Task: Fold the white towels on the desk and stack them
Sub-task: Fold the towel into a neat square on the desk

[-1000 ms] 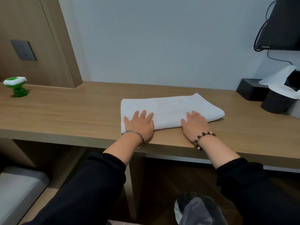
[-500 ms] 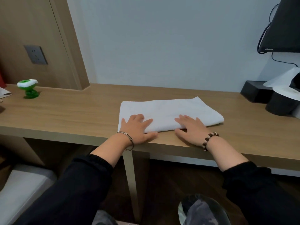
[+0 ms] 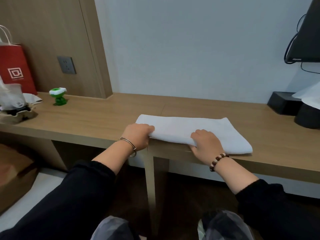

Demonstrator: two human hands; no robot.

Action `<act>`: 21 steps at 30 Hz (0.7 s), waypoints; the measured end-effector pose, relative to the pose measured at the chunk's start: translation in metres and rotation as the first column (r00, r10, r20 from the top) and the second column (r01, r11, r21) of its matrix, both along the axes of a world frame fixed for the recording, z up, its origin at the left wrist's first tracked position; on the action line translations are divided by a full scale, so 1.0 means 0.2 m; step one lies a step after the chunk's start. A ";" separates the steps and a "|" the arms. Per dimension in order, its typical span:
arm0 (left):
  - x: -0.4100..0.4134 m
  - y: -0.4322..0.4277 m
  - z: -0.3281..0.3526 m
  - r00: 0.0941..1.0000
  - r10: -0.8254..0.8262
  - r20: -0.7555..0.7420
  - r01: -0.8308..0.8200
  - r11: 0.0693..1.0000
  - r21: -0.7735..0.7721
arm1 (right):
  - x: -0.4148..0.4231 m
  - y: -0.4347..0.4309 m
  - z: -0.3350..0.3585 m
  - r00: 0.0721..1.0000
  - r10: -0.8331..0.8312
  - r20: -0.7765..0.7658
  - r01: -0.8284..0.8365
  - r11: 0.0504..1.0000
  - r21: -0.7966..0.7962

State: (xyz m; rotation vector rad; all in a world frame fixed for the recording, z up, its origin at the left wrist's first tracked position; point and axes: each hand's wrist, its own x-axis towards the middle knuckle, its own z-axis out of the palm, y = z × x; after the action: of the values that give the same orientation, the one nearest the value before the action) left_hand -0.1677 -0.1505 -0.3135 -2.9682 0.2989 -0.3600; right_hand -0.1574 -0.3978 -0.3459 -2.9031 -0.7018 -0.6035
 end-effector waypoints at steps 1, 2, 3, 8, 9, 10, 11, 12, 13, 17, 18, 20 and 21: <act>0.01 0.03 0.02 0.999 0.040 0.035 -0.040 0.999 -0.012 | 0.02 -0.02 0.01 0.998 -0.052 0.020 0.053 0.997 -0.047; 0.03 0.07 0.04 0.994 0.083 0.072 -0.080 0.996 -0.044 | 0.05 -0.04 0.03 0.993 -0.113 0.037 0.115 0.990 -0.084; 0.04 0.11 0.06 0.987 0.123 0.102 -0.112 0.988 -0.105 | 0.07 -0.07 0.06 0.984 -0.171 0.051 0.175 0.980 -0.098; 0.09 0.30 0.12 0.908 0.400 0.121 -0.231 0.721 -0.653 | 0.19 -0.24 0.17 0.898 -0.426 0.112 0.414 0.903 0.117; 0.10 0.31 0.12 0.893 0.442 0.091 -0.241 0.636 -0.733 | 0.21 -0.26 0.18 0.895 -0.438 0.088 0.407 0.881 0.242; 0.10 0.33 0.13 0.883 0.465 0.063 -0.225 0.537 -0.813 | 0.22 -0.26 0.19 0.909 -0.415 0.029 0.366 0.832 0.417; 0.11 0.34 0.13 0.879 0.475 0.049 -0.182 0.429 -0.885 | 0.23 -0.25 0.20 0.930 -0.364 -0.054 0.318 0.722 0.614; 0.11 0.34 0.14 0.878 0.477 0.048 -0.125 0.325 -0.937 | 0.23 -0.24 0.22 0.944 -0.302 -0.133 0.287 0.553 0.782; 0.11 0.34 0.14 0.875 0.481 0.062 -0.073 0.257 -0.964 | 0.24 -0.22 0.24 0.951 -0.254 -0.177 0.267 0.383 0.885; 0.14 0.35 0.19 0.834 0.536 0.135 -0.030 0.288 -0.957 | 0.28 -0.14 0.37 0.968 -0.203 -0.150 0.173 0.098 0.980; 0.16 0.35 0.22 0.822 0.550 0.148 -0.015 0.281 -0.960 | 0.29 -0.11 0.42 0.967 -0.232 -0.105 0.132 0.104 0.986; 0.19 0.34 0.28 0.807 0.566 0.166 0.024 0.249 -0.968 | 0.33 -0.09 0.51 0.950 -0.312 -0.026 0.084 0.174 0.981; 0.21 0.34 0.30 0.803 0.571 0.172 0.040 0.235 -0.971 | 0.35 -0.09 0.55 0.937 -0.348 -0.004 0.087 0.222 0.971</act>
State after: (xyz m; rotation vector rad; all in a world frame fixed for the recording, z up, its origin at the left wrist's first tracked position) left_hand -0.1252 -0.0828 -0.2536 -3.6073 -0.9080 -1.8531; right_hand -0.0874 -0.4152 -0.2368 -1.6935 0.1667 -0.9466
